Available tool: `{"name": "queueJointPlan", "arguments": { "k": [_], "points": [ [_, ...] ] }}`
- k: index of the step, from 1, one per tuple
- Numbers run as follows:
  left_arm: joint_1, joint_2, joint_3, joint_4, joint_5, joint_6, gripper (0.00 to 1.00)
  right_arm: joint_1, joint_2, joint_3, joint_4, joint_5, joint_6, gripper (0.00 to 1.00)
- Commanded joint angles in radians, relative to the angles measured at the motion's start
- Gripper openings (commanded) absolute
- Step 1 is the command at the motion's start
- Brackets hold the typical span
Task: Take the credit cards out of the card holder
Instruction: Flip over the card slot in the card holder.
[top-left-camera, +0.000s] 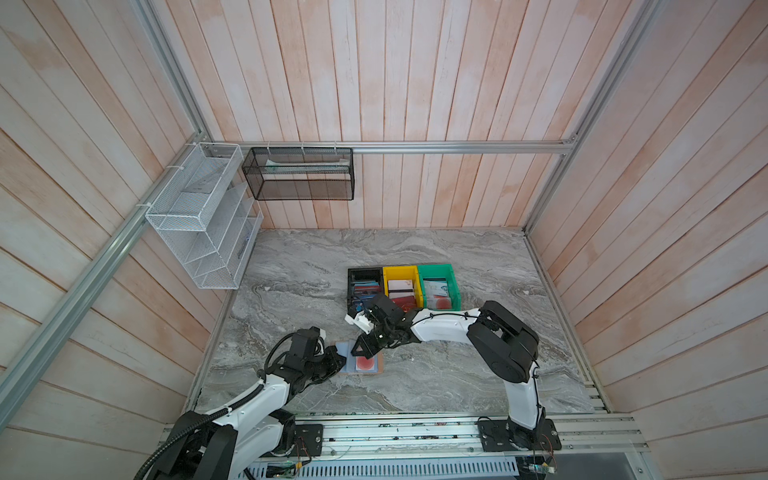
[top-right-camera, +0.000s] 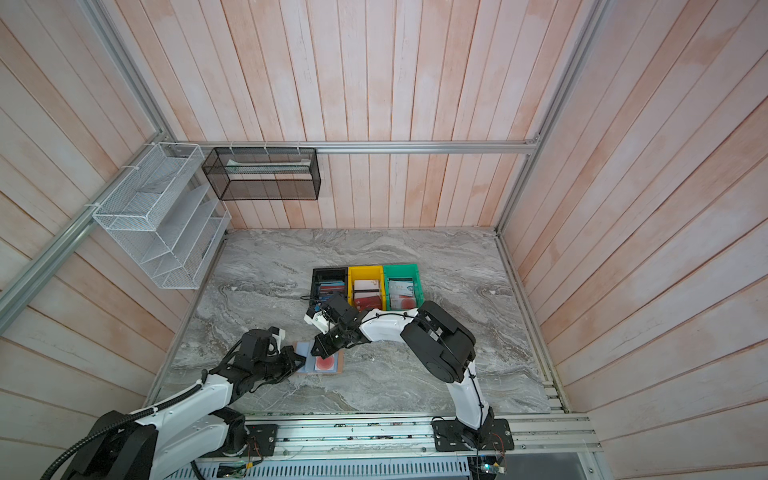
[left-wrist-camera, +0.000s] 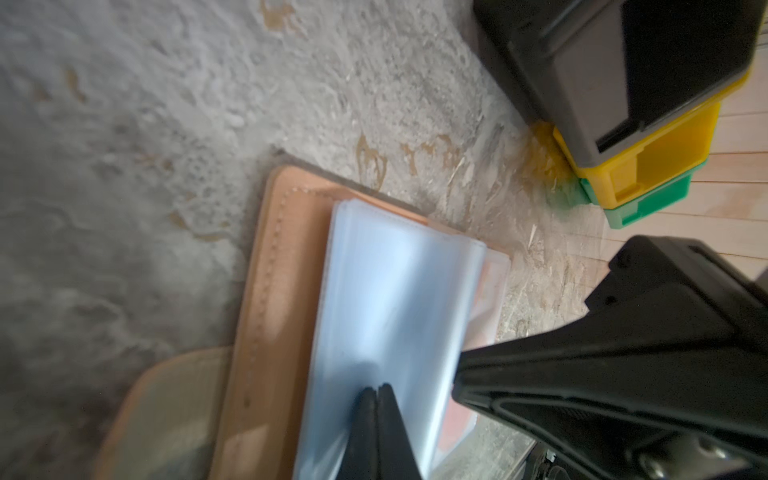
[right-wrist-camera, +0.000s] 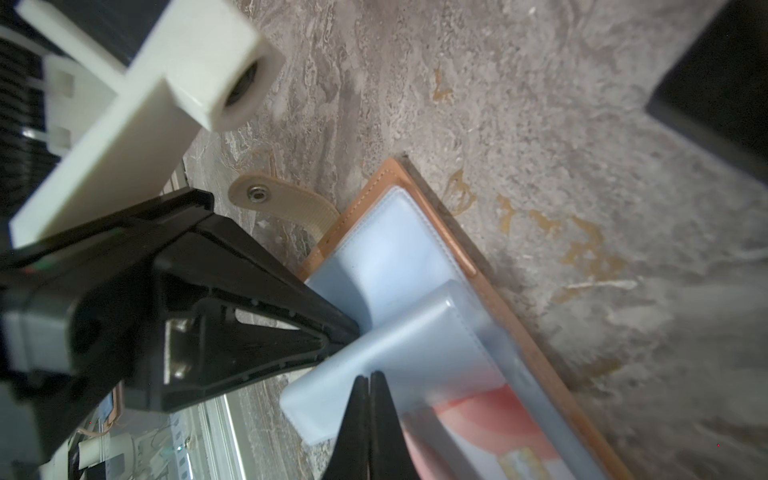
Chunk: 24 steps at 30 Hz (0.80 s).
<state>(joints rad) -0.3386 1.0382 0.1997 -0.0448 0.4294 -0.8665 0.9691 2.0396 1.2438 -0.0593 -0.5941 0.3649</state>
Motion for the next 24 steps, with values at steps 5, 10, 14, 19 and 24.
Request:
{"name": "queueJointPlan", "arguments": {
  "k": [5, 10, 14, 19, 24],
  "points": [
    [0.003, -0.008, -0.019, -0.147, -0.045, 0.023, 0.00, 0.007, 0.052, 0.036, -0.047, -0.025, -0.019, 0.00],
    [0.003, -0.059, 0.022, -0.223, -0.045, 0.032, 0.00, 0.006, 0.071, 0.043, -0.062, -0.023, -0.010, 0.00],
    [0.003, -0.140, 0.048, -0.268, -0.033, 0.020, 0.00, 0.006, 0.078, 0.043, -0.066, -0.021, -0.007, 0.00],
    [0.003, -0.214, 0.036, -0.193, 0.050, -0.040, 0.00, 0.006, 0.082, 0.039, -0.064, -0.022, -0.001, 0.00],
    [0.001, -0.223, 0.034, -0.143, 0.067, -0.062, 0.00, 0.007, 0.079, 0.032, -0.060, -0.021, 0.000, 0.00]
  ]
}}
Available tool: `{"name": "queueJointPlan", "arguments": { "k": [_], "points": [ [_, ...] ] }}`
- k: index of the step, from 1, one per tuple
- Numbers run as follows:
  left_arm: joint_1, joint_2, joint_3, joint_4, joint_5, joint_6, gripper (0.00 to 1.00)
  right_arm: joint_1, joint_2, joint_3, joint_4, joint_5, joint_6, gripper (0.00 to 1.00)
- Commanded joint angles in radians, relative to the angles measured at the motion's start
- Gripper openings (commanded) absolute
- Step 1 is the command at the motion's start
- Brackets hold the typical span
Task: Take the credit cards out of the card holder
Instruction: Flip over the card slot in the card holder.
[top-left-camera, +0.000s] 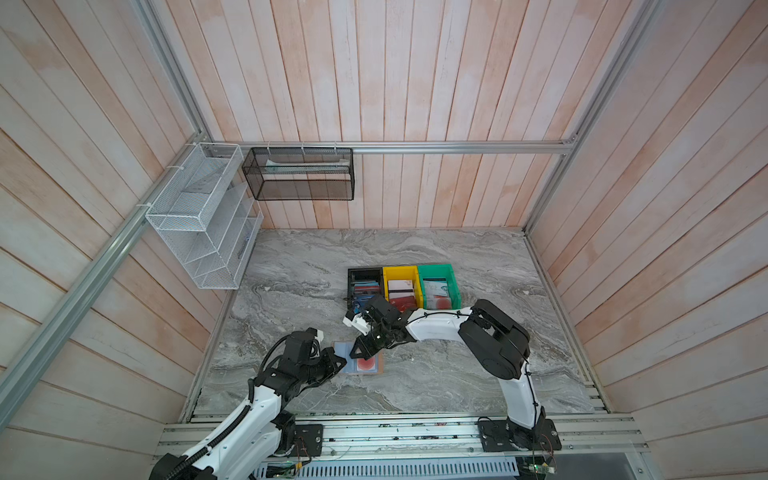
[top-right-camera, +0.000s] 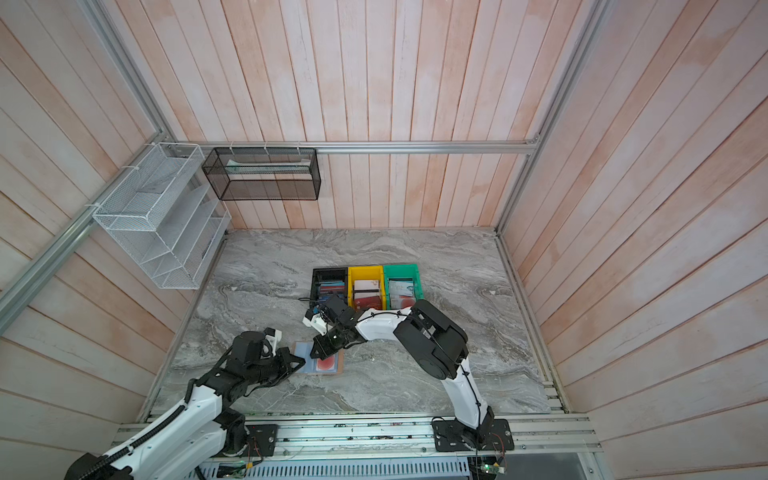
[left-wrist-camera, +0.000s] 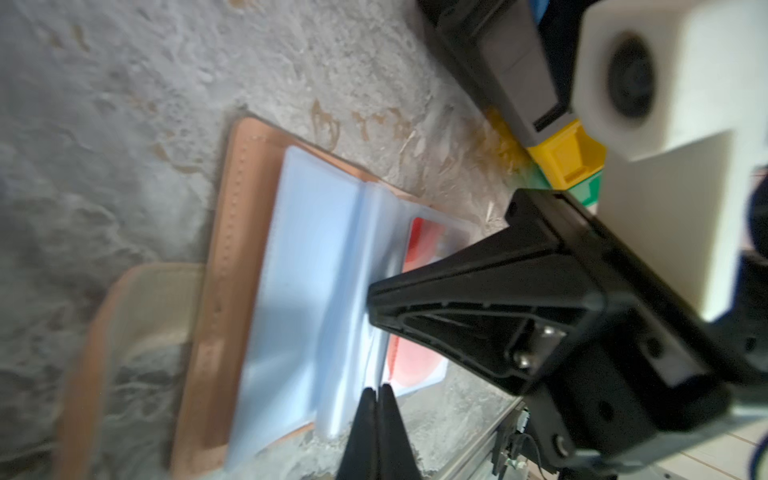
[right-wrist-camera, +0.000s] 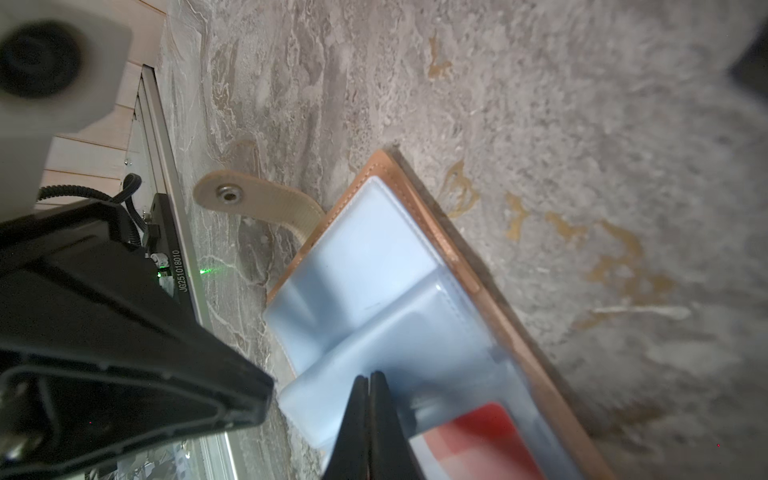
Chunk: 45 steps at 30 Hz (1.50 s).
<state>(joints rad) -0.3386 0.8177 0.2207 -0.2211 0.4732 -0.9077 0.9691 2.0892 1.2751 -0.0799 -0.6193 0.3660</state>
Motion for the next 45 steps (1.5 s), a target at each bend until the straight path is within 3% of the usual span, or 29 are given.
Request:
{"name": "queueJointPlan", "arguments": {
  "k": [1, 8, 18, 45],
  "points": [
    [0.001, 0.009, 0.012, 0.039, 0.022, -0.020, 0.00, 0.006, 0.029, -0.002, -0.040, 0.005, -0.001, 0.00],
    [-0.023, 0.141, -0.006, 0.154, 0.024, -0.033, 0.00, 0.005, 0.017, -0.015, -0.029, 0.003, 0.003, 0.00],
    [-0.031, 0.235, -0.017, 0.154, -0.034, -0.015, 0.00, -0.013, -0.125, -0.061, -0.060, 0.058, -0.006, 0.00],
    [-0.031, 0.117, 0.037, 0.057, -0.025, -0.016, 0.00, -0.024, -0.011, -0.039, -0.073, 0.045, -0.020, 0.00]
  ]
}}
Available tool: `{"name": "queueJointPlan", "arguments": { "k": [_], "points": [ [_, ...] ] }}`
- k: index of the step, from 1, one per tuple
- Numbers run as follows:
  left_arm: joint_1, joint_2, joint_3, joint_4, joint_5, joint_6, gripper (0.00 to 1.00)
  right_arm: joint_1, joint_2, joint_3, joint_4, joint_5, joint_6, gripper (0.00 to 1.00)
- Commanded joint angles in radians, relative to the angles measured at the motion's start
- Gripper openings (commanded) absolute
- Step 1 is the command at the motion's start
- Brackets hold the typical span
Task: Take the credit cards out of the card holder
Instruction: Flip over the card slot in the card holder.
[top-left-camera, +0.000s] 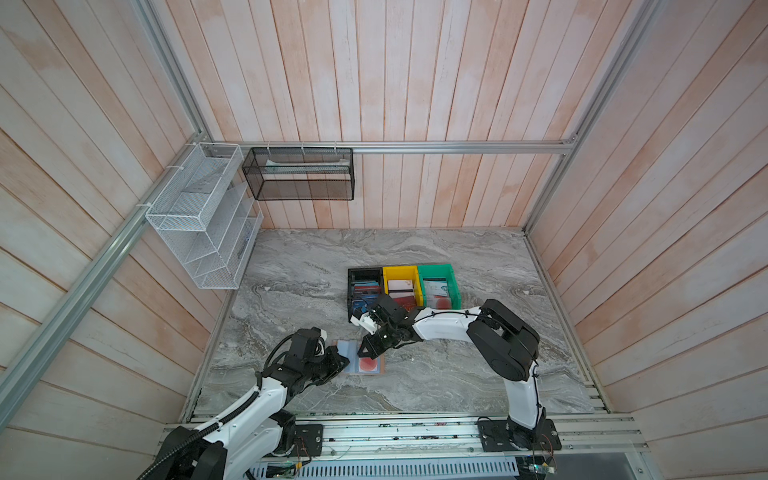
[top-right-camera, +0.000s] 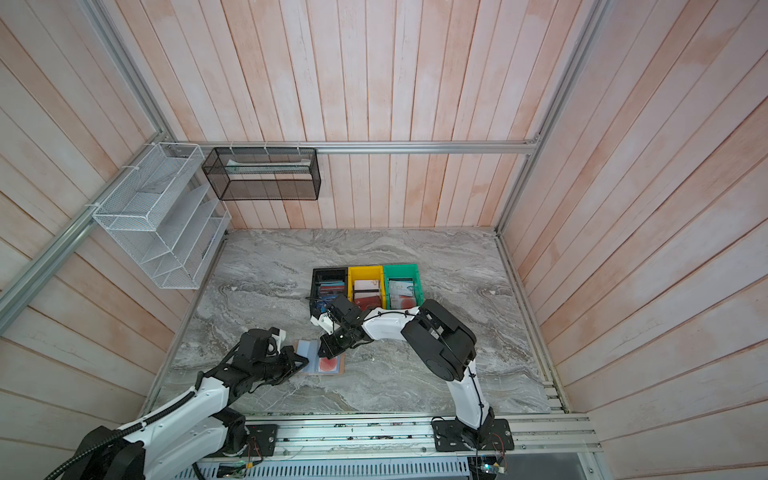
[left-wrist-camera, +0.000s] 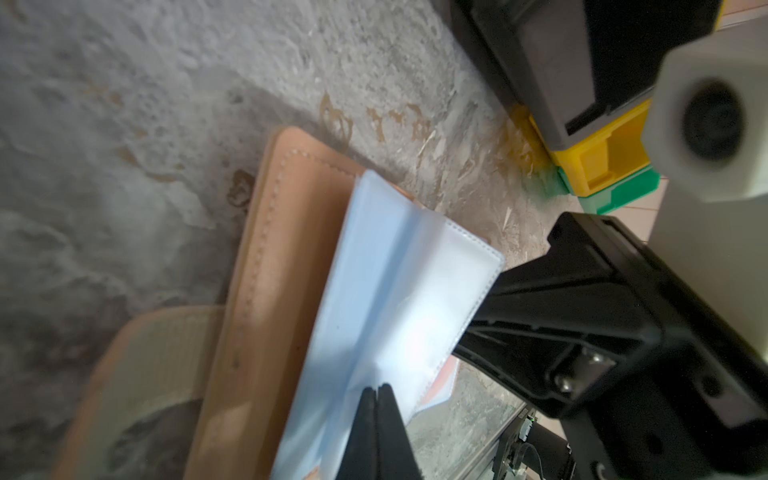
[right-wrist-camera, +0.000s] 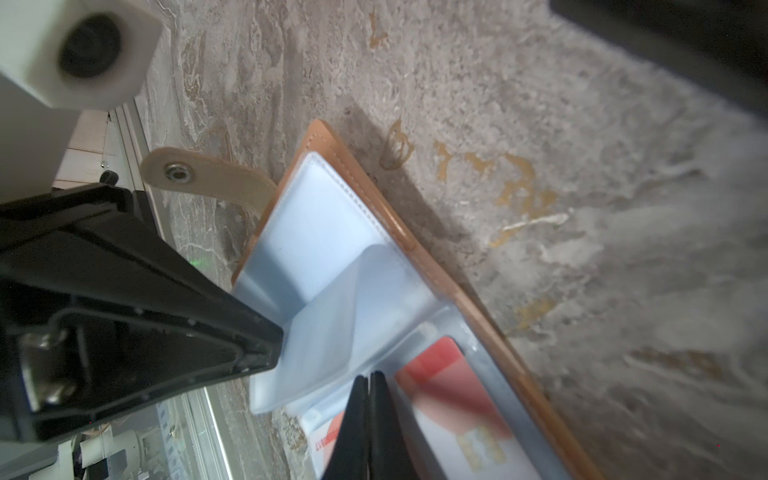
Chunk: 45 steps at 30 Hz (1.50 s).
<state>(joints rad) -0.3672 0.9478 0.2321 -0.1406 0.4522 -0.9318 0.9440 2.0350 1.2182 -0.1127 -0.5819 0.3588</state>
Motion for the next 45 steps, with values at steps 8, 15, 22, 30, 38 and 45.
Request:
{"name": "queueJointPlan", "arguments": {
  "k": [8, 15, 22, 30, 38, 45],
  "points": [
    [-0.003, -0.070, 0.041, -0.097, -0.017, 0.017, 0.00, 0.028, 0.051, 0.123, -0.090, -0.007, -0.038, 0.00],
    [0.001, -0.181, 0.080, -0.208, -0.055, 0.024, 0.00, 0.034, 0.072, 0.166, -0.094, -0.054, -0.048, 0.00],
    [0.002, -0.201, 0.102, -0.194, -0.024, 0.010, 0.00, 0.036, 0.121, 0.196, -0.058, -0.127, -0.035, 0.00],
    [0.002, -0.156, 0.078, -0.110, -0.026, -0.002, 0.00, 0.033, 0.071, 0.158, -0.043, -0.089, -0.024, 0.00],
    [0.004, -0.009, 0.051, 0.026, 0.004, -0.003, 0.01, -0.020, -0.082, -0.002, -0.024, -0.005, 0.020, 0.00],
    [0.004, 0.119, 0.083, 0.103, 0.033, 0.021, 0.15, -0.038, -0.130, -0.091, -0.068, 0.088, 0.007, 0.00]
  ]
}}
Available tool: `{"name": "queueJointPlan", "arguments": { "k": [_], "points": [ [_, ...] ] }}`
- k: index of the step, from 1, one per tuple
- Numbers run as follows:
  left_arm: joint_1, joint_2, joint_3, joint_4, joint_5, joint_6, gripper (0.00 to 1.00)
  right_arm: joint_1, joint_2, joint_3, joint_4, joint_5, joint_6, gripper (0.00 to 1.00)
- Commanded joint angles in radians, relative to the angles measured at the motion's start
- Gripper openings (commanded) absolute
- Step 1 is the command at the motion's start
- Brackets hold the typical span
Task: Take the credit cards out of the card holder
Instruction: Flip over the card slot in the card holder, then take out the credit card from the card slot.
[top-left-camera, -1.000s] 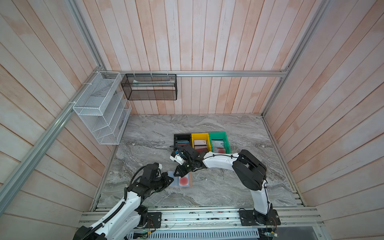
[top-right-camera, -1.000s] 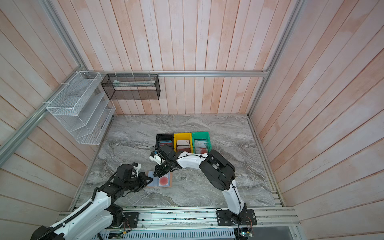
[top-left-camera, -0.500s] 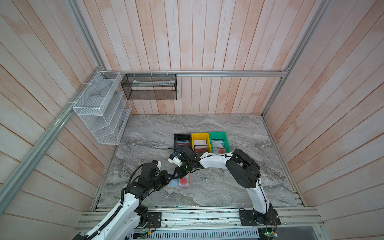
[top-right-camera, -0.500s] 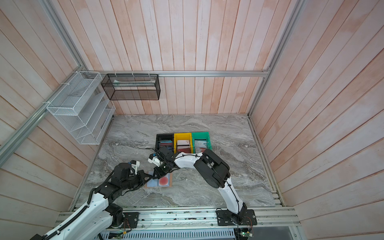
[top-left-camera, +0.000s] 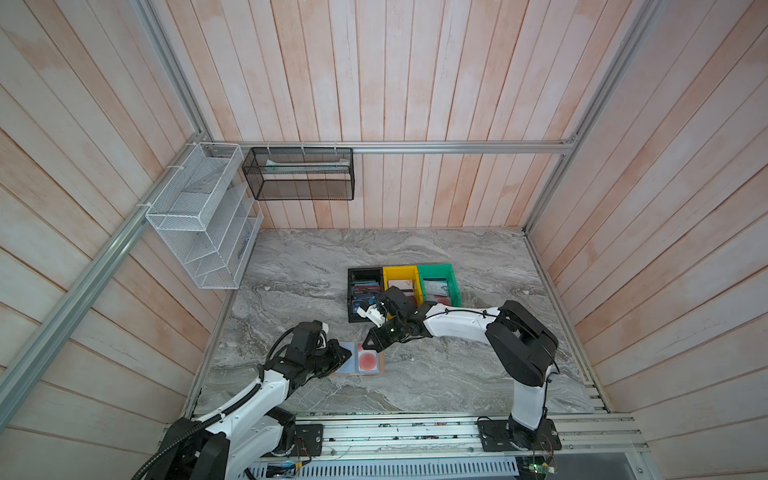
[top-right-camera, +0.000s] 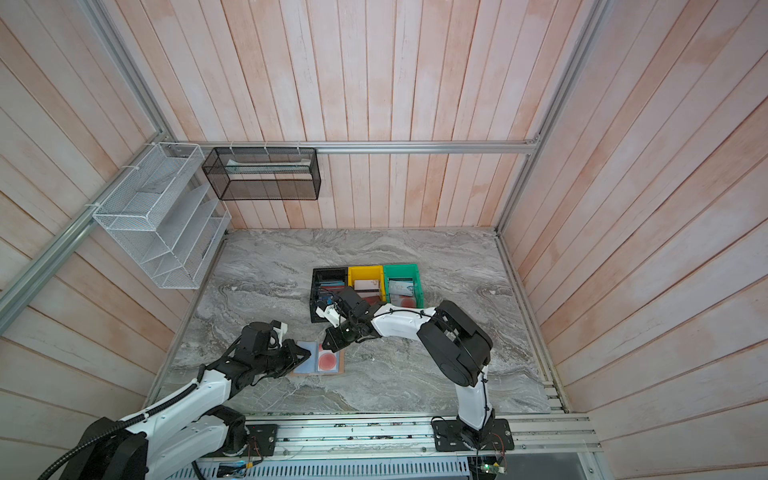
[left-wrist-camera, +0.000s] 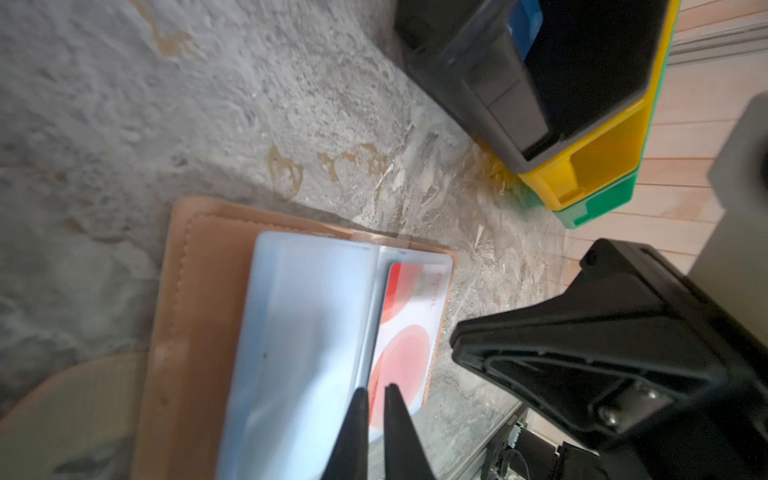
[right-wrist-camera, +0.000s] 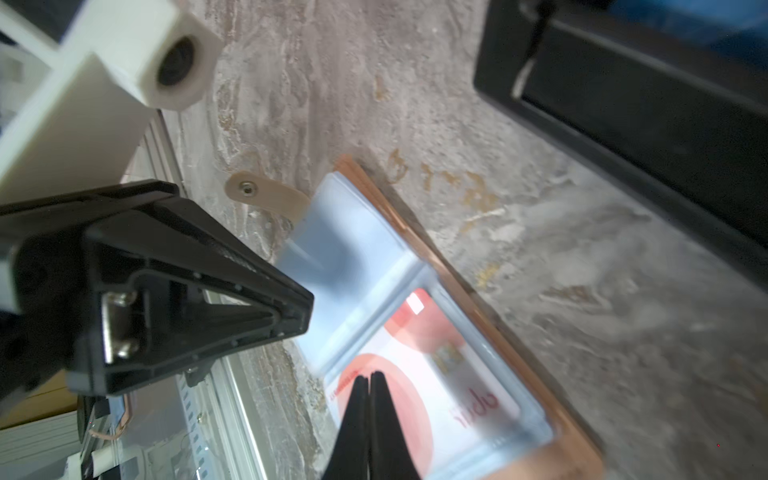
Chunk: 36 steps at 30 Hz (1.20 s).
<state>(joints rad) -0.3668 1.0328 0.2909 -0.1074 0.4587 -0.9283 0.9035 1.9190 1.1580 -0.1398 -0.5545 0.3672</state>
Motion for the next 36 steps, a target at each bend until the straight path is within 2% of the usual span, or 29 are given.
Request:
{"name": "queueJointPlan", "arguments": {
  "k": [1, 7, 21, 36],
  "points": [
    [0.003, 0.050, 0.025, 0.084, 0.033, 0.017, 0.15, 0.002, -0.015, -0.038, -0.044, 0.070, -0.003, 0.00],
    [0.000, 0.133, 0.017, 0.154, 0.061, 0.013, 0.15, 0.002, -0.020, -0.060, -0.063, 0.103, -0.008, 0.00],
    [-0.001, 0.161, 0.004, 0.194, 0.077, 0.017, 0.22, 0.002, -0.038, -0.065, -0.100, 0.142, -0.017, 0.00],
    [-0.012, 0.204, -0.031, 0.239, 0.083, 0.008, 0.22, 0.015, 0.003, -0.072, -0.067, 0.104, -0.003, 0.00]
  ]
}}
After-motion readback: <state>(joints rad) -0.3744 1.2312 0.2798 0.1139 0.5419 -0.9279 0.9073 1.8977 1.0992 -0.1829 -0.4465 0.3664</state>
